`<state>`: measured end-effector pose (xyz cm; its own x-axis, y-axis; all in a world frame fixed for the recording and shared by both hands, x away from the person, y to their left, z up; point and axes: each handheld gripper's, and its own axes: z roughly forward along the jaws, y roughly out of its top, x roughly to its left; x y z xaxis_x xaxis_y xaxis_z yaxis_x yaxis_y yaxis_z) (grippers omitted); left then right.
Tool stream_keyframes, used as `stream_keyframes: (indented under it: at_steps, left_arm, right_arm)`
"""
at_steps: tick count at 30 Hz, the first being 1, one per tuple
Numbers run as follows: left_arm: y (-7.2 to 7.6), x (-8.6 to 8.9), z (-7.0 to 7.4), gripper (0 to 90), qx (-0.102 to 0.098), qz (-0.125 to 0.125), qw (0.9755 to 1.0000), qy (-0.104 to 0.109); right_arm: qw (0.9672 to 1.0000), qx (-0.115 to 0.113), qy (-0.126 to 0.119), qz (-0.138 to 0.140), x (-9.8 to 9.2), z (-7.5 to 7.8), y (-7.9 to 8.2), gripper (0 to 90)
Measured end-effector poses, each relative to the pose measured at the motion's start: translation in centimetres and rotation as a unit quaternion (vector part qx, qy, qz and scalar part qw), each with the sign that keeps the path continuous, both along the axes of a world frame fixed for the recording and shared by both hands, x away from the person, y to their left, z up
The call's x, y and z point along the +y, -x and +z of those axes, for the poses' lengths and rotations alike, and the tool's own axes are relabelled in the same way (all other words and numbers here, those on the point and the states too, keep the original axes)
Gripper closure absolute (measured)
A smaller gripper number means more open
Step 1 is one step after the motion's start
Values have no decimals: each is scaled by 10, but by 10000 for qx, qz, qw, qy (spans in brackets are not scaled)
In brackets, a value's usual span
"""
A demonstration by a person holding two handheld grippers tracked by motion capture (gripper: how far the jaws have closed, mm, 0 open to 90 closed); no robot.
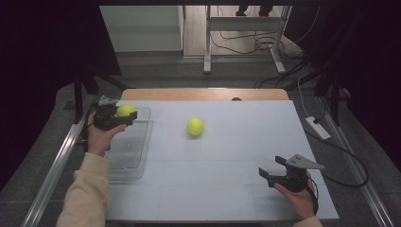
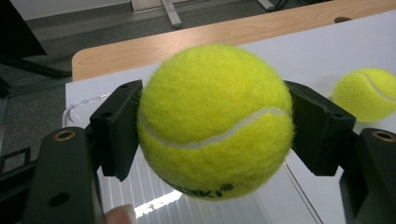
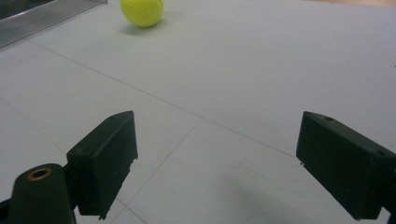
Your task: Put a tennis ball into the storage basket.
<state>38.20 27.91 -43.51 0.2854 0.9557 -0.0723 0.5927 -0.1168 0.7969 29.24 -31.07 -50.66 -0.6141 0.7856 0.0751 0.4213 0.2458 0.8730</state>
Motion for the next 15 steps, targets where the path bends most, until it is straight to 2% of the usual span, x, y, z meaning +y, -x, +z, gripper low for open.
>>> stream_keyframes:
  at_steps: [15]
  left_arm:
    - [-10, 15, -3, 270, 191, 220, 9995, -124]
  right_arm:
    - [10000, -2, -6, -16, 0, 0, 0, 125]
